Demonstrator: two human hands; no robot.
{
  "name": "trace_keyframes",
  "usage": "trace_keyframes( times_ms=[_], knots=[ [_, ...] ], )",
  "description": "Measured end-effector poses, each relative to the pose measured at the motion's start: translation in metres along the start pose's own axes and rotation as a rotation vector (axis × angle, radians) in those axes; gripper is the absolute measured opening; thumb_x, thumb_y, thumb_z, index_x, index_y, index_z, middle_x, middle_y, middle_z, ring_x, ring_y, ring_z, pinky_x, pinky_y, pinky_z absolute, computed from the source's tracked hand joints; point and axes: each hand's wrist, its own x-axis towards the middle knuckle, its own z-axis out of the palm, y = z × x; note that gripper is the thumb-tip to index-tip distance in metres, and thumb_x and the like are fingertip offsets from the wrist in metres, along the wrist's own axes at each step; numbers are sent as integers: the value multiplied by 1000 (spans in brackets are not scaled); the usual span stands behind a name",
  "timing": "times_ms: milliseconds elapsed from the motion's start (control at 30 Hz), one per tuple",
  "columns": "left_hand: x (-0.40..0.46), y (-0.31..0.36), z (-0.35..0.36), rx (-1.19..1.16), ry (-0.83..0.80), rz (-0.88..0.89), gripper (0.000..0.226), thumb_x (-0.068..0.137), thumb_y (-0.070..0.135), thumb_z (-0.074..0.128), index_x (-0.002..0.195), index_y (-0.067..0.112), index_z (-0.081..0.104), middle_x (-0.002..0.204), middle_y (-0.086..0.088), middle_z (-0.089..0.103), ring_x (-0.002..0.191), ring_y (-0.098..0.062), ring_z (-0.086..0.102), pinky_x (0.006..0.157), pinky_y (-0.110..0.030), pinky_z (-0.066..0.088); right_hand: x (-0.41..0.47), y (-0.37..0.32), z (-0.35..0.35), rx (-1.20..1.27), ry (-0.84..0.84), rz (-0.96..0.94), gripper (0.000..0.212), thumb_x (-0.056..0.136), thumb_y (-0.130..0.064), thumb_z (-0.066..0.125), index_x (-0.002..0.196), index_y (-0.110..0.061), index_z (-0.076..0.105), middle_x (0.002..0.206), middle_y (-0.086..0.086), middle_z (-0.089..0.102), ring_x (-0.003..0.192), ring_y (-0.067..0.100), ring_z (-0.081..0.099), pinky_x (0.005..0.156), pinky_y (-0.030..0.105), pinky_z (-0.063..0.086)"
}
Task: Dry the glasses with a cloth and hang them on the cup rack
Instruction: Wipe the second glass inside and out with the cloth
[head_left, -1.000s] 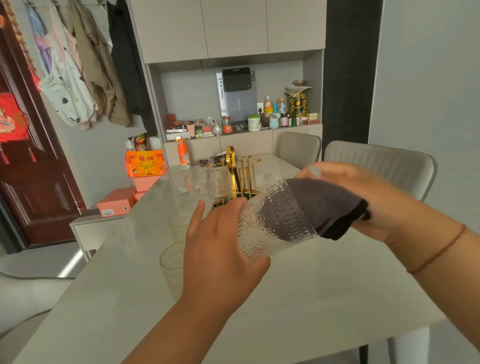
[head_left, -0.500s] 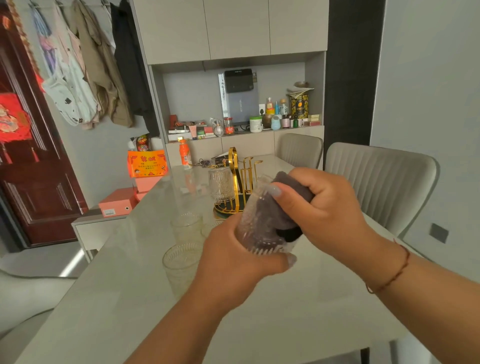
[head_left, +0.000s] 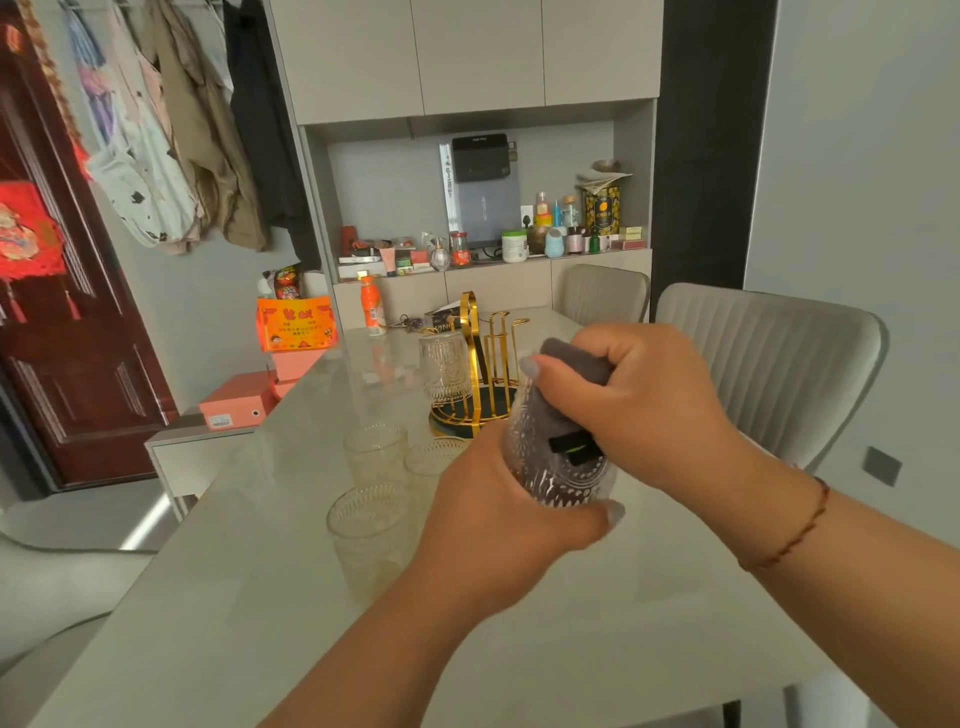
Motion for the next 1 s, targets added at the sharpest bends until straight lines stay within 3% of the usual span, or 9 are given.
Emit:
trace_keyframes(
  times_ms=[100, 200, 267, 333, 533, 600, 700, 833, 1000],
  knots=[
    [2, -5, -6, -535, -232, -77, 54, 48, 27, 81, 100, 18, 75, 88, -3, 74, 77, -18, 69, 70, -36, 59, 5, -5, -5, 224, -45, 11, 48, 79, -35, 72, 55, 1, 52, 47, 4, 42, 44, 6, 39, 41, 13, 30],
    [-1, -10, -6, -1079, -624, -103, 56, 64, 35, 80, 112, 7, 70, 96, -15, 71, 80, -26, 68, 96, -49, 47, 7, -6, -7, 569, -77, 6, 56, 68, -43, 75, 58, 6, 51, 52, 8, 41, 50, 14, 40, 46, 23, 33],
    [0, -13, -7, -1190, -765, -114, 65, 75, 41, 74, 124, 0, 59, 104, -17, 67, 87, -27, 68, 106, -53, 36, 8, -6, -8, 632, -98, 7, 56, 64, -47, 72, 59, 5, 52, 53, 6, 43, 51, 16, 42, 47, 24, 33],
    [4, -15, -10, -1102, -746, -143, 70, 73, 41, 77, 126, -1, 57, 105, -21, 68, 93, -31, 69, 106, -55, 37, 9, -7, -11, 575, -86, 19, 50, 68, -42, 70, 52, 0, 50, 49, -1, 42, 47, 9, 40, 44, 20, 33],
    [9, 6, -10, -154, -124, 48, 58, 49, 45, 83, 104, 38, 67, 104, 8, 75, 98, -11, 71, 90, -39, 57, 4, -5, -2, 79, -33, -4, 44, 75, -41, 67, 58, -2, 60, 51, 14, 54, 47, 21, 46, 41, 26, 37],
    [8, 4, -10, -173, -117, 59, 49, 48, 42, 81, 96, 36, 72, 96, 6, 77, 91, -12, 72, 79, -32, 57, 3, -5, -1, 101, -30, -26, 42, 78, -37, 71, 55, -3, 59, 49, 11, 53, 47, 17, 46, 40, 21, 36],
    [4, 0, -14, -610, -314, -21, 53, 46, 31, 85, 97, 20, 78, 92, -4, 77, 81, -18, 73, 69, -28, 56, 5, -5, -3, 358, -49, -35, 38, 71, -41, 69, 47, -16, 53, 42, -3, 47, 42, 5, 43, 40, 13, 33],
    [0, -8, -12, -987, -564, -79, 64, 58, 43, 87, 110, 7, 74, 99, -17, 73, 85, -28, 71, 79, -39, 57, 6, -6, -6, 608, -80, -17, 39, 67, -42, 66, 49, -10, 54, 46, -6, 47, 46, 5, 43, 44, 19, 36],
    [7, 0, -20, -543, -292, -90, 89, 42, 54, 92, 120, 19, 65, 111, -6, 74, 101, -23, 71, 82, -34, 58, 7, -8, -9, 310, -5, 35, 50, 74, -35, 75, 52, 3, 52, 46, 15, 46, 42, 9, 41, 40, 24, 34]
  ],
)
